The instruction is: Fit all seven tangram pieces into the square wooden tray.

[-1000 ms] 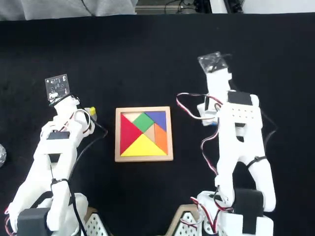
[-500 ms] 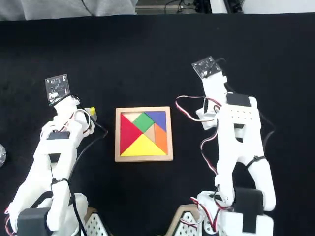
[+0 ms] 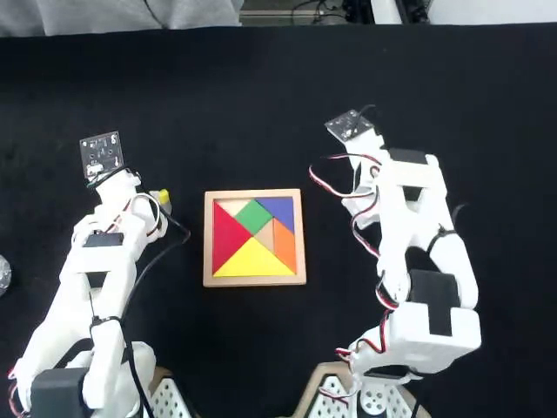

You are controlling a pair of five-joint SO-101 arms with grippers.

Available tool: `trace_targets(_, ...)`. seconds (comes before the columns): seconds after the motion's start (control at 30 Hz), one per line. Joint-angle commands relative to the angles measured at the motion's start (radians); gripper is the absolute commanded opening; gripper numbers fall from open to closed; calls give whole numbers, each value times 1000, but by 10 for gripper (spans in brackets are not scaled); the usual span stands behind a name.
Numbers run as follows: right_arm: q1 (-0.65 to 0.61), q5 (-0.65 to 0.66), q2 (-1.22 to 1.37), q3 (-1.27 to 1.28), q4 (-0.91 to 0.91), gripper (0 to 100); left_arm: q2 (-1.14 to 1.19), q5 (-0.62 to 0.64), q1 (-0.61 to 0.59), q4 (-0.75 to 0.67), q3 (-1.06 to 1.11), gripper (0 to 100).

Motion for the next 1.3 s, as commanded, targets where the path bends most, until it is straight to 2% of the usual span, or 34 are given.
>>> trace_targets(0.0,15,49,5,-53,-14,185,-31,-5,8,-17,-8,202)
trace_targets(0.67,17,55,94,-91,-110,180,-31,-5,8,-17,-8,202)
trace_targets(0.83,15,150,96,-70,-135,180,-31,-5,8,-17,-8,202)
trace_targets(1.07,17,160,96,-68,-135,178,-31,-5,8,-17,-8,202)
trace_targets(1.27,17,158,96,-58,-135,94,-31,-5,8,-17,-8,202)
